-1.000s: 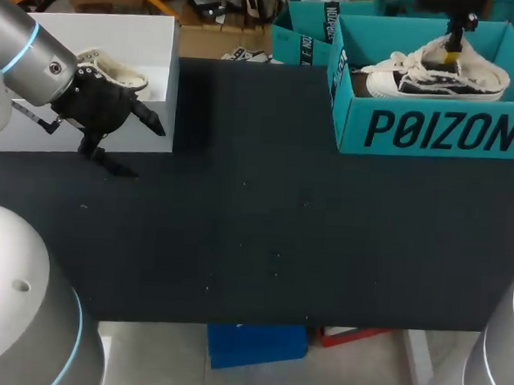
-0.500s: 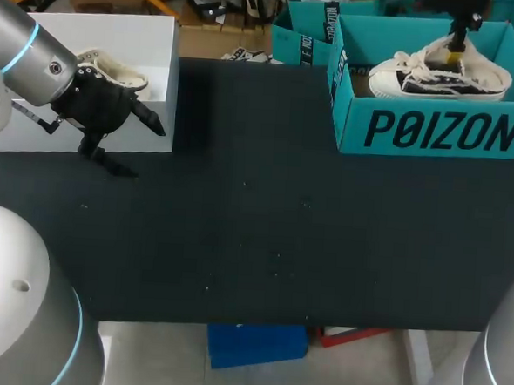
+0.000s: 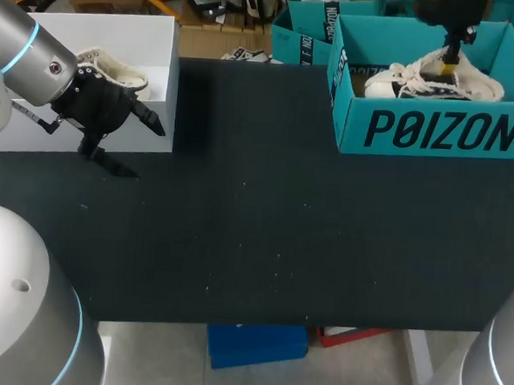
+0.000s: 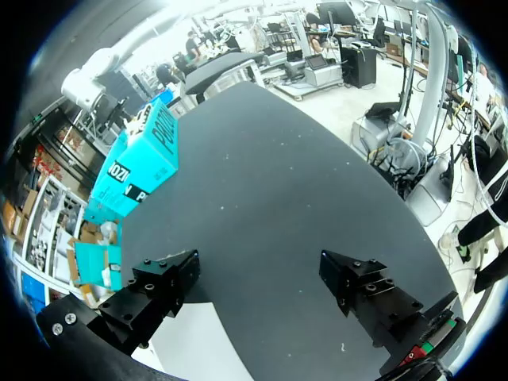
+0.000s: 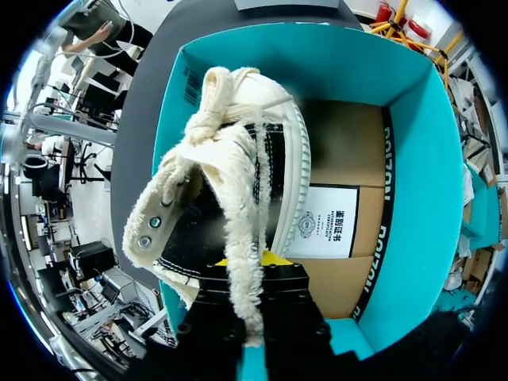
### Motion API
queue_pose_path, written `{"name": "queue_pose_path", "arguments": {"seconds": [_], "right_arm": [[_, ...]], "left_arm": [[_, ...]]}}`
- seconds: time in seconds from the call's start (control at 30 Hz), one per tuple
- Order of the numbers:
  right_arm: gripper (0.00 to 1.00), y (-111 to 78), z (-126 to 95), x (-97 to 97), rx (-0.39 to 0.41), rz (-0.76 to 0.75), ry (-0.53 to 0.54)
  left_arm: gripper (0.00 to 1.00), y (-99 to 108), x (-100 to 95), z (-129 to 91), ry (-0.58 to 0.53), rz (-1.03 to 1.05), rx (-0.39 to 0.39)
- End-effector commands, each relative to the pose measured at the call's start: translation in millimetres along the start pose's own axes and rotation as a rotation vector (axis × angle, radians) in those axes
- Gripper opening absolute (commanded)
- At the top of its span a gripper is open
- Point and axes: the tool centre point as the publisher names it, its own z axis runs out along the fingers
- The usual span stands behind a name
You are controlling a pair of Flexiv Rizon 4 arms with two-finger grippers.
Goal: Take the shoe out of the shoebox, open the shoe tongue, remove and reinsert the insole, then place the shoe into the shoebox
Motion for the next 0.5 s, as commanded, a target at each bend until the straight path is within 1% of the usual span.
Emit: {"name": "queue_pose_path", "arguments": {"seconds": [0.03, 0.5], "right_arm": [[0.00, 1.7, 11, -11.3, -0.003, -0.006, 0.027], [0.00, 2.5, 35, -17.1, -0.012, -0.013, 0.057]], "left_arm": [[1.00, 0, 1.5, 0, -0.004, 0.003, -0.002], [1.00, 0, 1.5, 0, -0.004, 0.003, -0.002]]}}
